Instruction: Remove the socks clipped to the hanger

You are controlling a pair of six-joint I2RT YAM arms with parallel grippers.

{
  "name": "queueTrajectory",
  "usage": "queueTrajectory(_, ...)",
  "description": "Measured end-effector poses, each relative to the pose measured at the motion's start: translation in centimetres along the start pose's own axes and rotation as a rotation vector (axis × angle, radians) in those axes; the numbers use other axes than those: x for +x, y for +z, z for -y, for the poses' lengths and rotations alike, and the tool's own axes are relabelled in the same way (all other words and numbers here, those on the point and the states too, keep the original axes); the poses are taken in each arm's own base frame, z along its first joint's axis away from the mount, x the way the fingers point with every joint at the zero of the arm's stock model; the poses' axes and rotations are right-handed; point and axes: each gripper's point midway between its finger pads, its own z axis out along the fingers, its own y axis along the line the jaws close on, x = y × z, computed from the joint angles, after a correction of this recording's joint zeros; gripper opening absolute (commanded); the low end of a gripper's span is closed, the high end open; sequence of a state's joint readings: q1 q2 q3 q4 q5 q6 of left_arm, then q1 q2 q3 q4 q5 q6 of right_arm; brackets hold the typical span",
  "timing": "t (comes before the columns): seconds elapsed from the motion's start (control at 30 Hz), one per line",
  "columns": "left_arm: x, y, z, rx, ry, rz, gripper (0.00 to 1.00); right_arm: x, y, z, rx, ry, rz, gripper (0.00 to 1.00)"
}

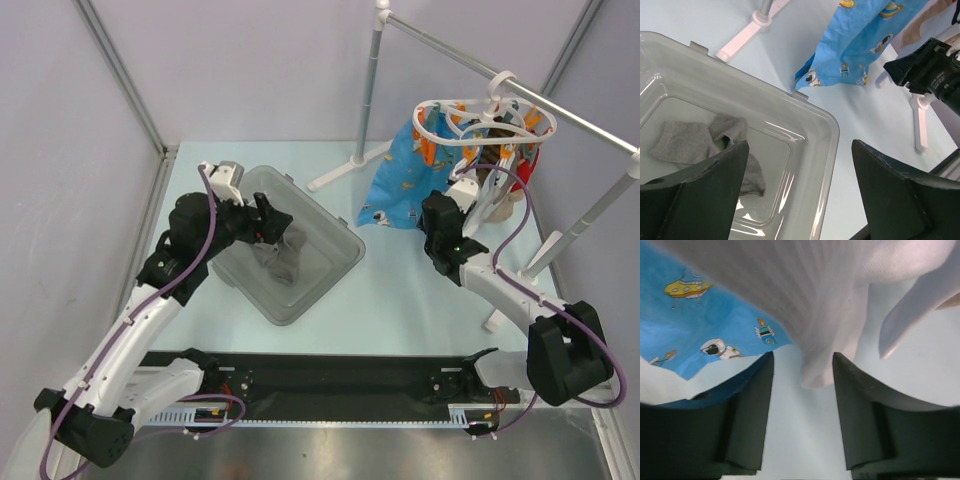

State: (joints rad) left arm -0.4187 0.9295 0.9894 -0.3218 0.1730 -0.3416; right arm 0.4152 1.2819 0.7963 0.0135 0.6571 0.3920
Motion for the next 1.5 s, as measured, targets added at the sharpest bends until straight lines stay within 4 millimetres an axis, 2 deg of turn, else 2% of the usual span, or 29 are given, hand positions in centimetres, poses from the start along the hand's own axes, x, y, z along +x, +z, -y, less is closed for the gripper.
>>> queueTrajectory(0.03,0.2,0.1,0.1,0.008,-0.001,-0.005,0.88,0.1,0.2,0.1,0.009,-0.003,0.002,0.45)
queueTrajectory(0.07,0.5,0.1,0.1,0.014,-0.004,-0.011,0.87,0.1,0.2,0.2,0.014,-0.003,0.003,0.33)
queueTrajectory(0.13,1.0,0.2,0.4,0.030,-0.013,-0.026,0.86,0.0,0.2,0.2,0.017,-0.002,0.006,0.19)
queueTrajectory(0.17,1.1,0.3,0.6,0.036,-0.017,-0.029,0.85,-0.1,0.2,0.2,0.016,-0.001,0.007,0.04)
queueTrajectory(0.2,1.3,0.3,0.9,0.046,-0.018,-0.032,0.85,-0.1,0.1,0.3,0.015,-0.005,0.004,0.00)
queueTrajectory(0.4,2.7,1.8,5.2,0.155,0.011,-0.056,0.82,-0.9,-2.5,0.6,-0.035,0.015,-0.036,0.00)
queueTrajectory(0.63,7.5,5.4,10.2,0.253,0.053,-0.159,0.83,-3.5,-7.6,-0.4,-0.219,0.093,-0.062,0.00)
queueTrajectory(0.8,9.6,7.6,13.0,0.316,0.079,-0.172,0.86,-3.3,-10.7,-1.6,-0.358,0.126,-0.136,0.00)
queueTrajectory(1.03,9.7,10.2,17.1,0.426,0.143,-0.139,0.89,-3.0,-14.1,-2.7,-0.509,0.175,-0.202,0.00)
queueTrajectory(1.23,9.4,12.9,21.2,0.528,0.219,-0.104,0.87,-3.2,-15.2,-3.3,-0.560,0.216,-0.221,0.00)
queueTrajectory(1.33,10.3,13.7,22.3,0.553,0.249,-0.113,0.84,-3.2,-15.7,-3.5,-0.575,0.237,-0.231,0.00)
queueTrajectory(1.43,11.0,14.1,23.0,0.566,0.274,-0.119,0.77,-3.5,-16.2,-3.5,-0.589,0.253,-0.226,0.00)
queueTrajectory(1.5,11.5,14.2,23.6,0.576,0.289,-0.124,0.55,-3.8,-16.4,-3.4,-0.596,0.262,-0.219,0.00)
